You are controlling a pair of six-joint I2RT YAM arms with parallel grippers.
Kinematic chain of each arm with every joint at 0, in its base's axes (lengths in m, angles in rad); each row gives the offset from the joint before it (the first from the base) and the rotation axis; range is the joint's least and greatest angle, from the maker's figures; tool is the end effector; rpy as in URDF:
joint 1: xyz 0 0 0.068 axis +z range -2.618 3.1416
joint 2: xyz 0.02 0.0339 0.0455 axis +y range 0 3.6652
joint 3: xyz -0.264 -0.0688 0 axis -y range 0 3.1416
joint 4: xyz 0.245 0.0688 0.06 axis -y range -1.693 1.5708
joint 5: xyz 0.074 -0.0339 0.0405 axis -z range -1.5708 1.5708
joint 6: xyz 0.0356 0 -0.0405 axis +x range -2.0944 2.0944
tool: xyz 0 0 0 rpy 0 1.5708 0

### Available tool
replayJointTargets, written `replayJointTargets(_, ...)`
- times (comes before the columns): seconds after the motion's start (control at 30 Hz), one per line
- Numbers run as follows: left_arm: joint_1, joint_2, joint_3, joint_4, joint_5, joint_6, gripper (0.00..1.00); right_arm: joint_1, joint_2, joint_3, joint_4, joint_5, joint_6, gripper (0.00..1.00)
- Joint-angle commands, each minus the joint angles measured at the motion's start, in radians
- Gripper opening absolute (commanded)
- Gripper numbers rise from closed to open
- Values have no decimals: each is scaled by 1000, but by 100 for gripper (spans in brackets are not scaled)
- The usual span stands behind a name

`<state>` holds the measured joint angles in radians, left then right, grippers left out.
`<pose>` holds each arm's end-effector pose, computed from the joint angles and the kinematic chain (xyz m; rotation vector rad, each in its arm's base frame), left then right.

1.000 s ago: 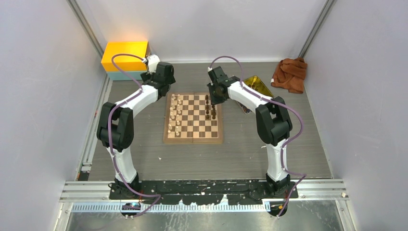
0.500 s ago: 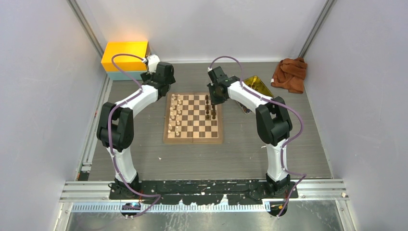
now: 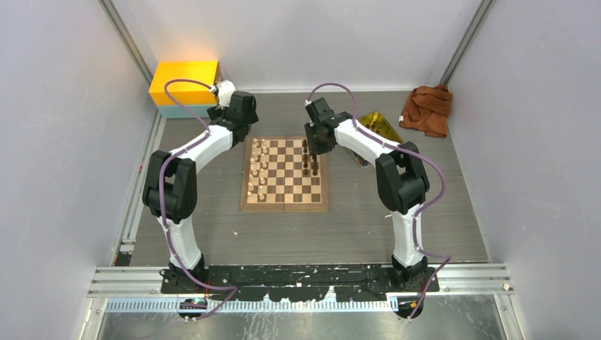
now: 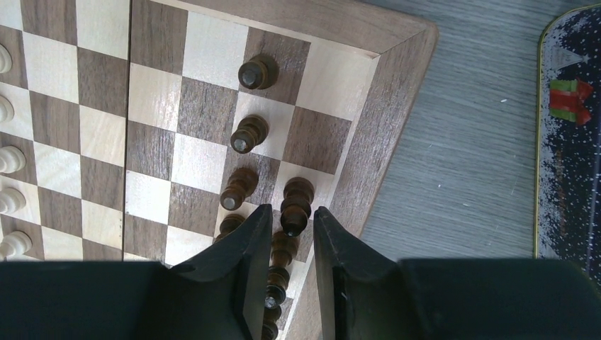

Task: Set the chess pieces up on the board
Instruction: Place the chess piece on the chessboard.

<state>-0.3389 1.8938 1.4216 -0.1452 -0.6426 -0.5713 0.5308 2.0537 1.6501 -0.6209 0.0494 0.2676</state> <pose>0.4153 -0.1238 0.2465 -0.5808 1.9721 0.1458 0.3876 0.2255 0.2127 -0.3246 2.5903 0.2248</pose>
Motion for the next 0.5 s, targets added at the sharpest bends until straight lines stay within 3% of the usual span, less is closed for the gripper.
replayJointTargets(0.0, 5, -37, 9, 54, -12, -4, 94, 7, -6, 57, 2, -7, -15, 34)
replayJointTargets(0.47, 5, -34, 10, 55, -12, -5, 94, 9, -24, 150, -30, 4, -16, 35)
